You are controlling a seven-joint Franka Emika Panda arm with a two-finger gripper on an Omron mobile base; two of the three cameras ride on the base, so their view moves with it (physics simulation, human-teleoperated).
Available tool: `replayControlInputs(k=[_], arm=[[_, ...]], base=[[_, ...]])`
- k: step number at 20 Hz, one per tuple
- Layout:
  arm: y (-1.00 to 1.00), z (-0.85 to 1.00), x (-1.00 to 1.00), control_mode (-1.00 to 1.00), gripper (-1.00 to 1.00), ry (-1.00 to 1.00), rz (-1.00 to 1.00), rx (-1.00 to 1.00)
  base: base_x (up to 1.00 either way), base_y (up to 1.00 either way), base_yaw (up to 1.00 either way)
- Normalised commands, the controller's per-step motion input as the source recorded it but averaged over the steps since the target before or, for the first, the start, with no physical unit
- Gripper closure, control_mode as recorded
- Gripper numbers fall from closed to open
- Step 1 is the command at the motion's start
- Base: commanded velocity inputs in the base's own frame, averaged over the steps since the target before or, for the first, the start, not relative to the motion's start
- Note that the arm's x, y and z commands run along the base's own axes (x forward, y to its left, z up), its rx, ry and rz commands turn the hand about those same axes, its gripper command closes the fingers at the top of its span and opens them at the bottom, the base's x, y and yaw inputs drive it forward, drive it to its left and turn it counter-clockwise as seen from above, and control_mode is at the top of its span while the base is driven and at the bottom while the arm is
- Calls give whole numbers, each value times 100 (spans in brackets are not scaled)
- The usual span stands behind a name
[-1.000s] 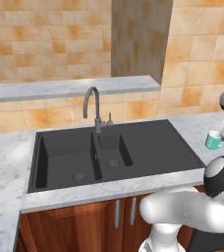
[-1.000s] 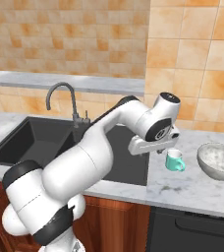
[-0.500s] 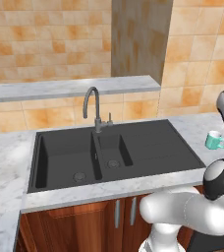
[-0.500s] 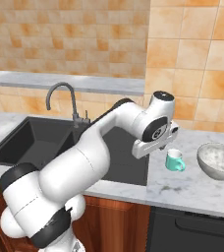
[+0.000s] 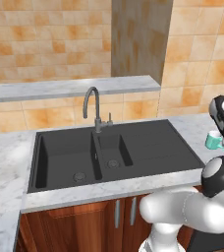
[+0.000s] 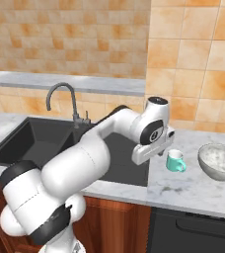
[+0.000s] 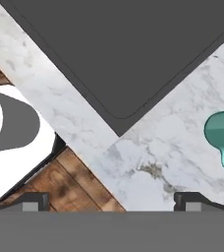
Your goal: Pick the mug and place it in the sink. Pick the bowl and place it in the open cabinet and then close the cabinet.
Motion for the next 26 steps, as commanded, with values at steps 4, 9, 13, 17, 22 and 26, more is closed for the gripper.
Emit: replayControlInputs(k=[4, 9, 13, 17, 22, 26], arm=[[-16, -3, 27, -100, -100, 18, 3, 0], [-34, 0, 18, -100, -100, 3, 8, 0], [-44, -5, 16, -100, -100, 0, 11, 0], [-32, -11, 30, -100, -100, 2, 9, 0], [-23, -14, 35, -100, -100, 4, 6, 0], [-22, -11, 20, -100, -100, 0, 5, 0]], base=[[0, 0, 0], [0, 0, 0], [0, 0, 0], [0, 0, 0], [0, 0, 0], [0, 0, 0]])
